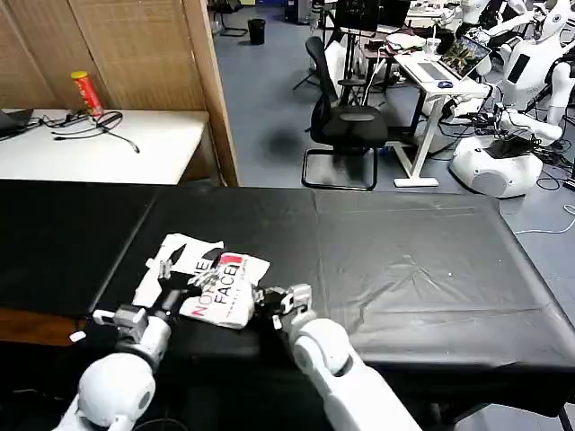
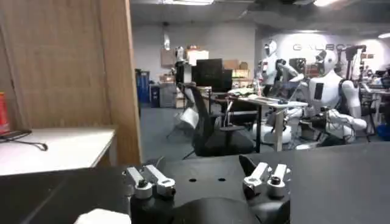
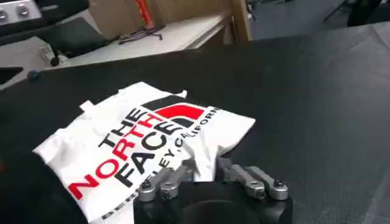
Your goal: Fold and organize the clothes.
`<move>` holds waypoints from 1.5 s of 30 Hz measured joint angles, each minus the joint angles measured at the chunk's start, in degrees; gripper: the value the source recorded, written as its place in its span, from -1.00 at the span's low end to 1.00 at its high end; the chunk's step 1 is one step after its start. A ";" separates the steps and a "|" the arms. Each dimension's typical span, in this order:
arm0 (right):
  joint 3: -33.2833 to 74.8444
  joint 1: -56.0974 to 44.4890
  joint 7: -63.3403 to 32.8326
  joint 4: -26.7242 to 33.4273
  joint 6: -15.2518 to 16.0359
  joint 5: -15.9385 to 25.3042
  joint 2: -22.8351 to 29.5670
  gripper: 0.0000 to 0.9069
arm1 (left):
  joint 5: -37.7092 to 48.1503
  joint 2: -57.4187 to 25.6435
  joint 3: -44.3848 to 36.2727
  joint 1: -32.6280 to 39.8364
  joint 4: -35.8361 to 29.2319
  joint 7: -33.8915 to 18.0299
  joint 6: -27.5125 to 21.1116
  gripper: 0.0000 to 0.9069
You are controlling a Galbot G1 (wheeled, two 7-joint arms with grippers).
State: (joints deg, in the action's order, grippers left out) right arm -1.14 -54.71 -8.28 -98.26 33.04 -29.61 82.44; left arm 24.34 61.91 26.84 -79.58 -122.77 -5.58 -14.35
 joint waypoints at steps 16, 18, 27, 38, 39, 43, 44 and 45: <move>9.50 0.65 6.55 -3.67 4.43 -1.05 -19.00 0.94 | -1.47 1.13 0.75 -1.68 1.58 0.14 1.45 0.94; 10.58 -1.02 5.27 -5.74 4.63 -0.93 -20.89 0.94 | -1.64 1.39 0.96 -1.96 1.76 0.17 1.55 0.94; 15.92 -10.12 5.87 -11.84 -3.84 2.60 -23.91 0.94 | -2.82 2.64 0.57 -2.22 2.94 0.23 2.25 0.94; 22.51 -21.86 4.93 -14.85 -29.57 14.86 -21.87 0.94 | -7.82 4.18 1.18 -6.61 3.58 -1.78 9.32 0.94; 23.00 -23.54 4.13 -15.16 -32.10 16.08 -21.43 0.94 | -8.03 4.24 1.05 -7.18 3.68 -1.82 10.31 0.94; 25.14 -30.87 0.16 -16.84 -40.50 20.71 -19.23 0.94 | -7.25 4.29 0.50 -9.32 3.33 -3.88 9.88 0.94; 25.57 -32.55 -0.75 -17.28 -41.44 20.96 -18.75 0.94 | -6.54 4.12 0.35 -10.07 2.83 -4.83 9.48 0.94; 25.99 -34.46 -1.75 -17.82 -42.15 21.16 -18.28 0.94 | -6.32 3.97 0.27 -10.79 2.32 -5.74 9.38 0.94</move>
State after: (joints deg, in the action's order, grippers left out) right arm 24.86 -89.17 -10.03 -116.08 -9.11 -8.45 64.15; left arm 18.03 65.88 27.11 -90.38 -120.45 -11.32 -4.96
